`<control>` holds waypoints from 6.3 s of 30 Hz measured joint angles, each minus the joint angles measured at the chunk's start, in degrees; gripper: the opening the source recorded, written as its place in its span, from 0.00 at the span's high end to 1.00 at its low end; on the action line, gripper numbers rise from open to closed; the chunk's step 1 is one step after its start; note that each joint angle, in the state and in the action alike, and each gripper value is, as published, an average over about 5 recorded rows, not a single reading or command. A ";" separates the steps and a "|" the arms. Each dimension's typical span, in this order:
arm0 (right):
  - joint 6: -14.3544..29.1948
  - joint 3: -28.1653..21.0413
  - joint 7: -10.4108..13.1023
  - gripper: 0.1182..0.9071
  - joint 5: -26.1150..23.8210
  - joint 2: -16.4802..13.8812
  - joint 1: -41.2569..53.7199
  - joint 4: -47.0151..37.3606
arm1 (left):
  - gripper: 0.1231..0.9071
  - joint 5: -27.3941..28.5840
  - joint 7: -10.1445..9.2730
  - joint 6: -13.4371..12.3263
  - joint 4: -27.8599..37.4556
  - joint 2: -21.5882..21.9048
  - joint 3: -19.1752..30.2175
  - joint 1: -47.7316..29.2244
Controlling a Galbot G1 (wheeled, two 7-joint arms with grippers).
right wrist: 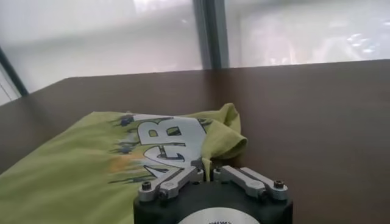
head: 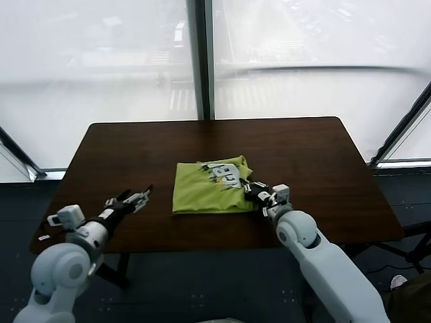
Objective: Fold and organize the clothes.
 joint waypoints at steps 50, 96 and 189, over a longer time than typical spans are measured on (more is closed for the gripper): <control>-11.57 -8.06 14.92 0.00 -21.45 6.69 5.58 5.61 | 0.00 1.87 0.14 -0.47 -1.55 -4.82 1.90 1.92; -13.14 -9.39 16.76 0.95 -18.23 16.82 7.88 -4.41 | 0.00 2.77 0.93 -2.14 -0.48 -5.14 -0.31 1.72; 32.08 35.41 6.03 0.00 -11.24 3.70 -51.31 23.41 | 0.00 21.32 7.34 -29.10 -7.90 5.96 -4.04 29.61</control>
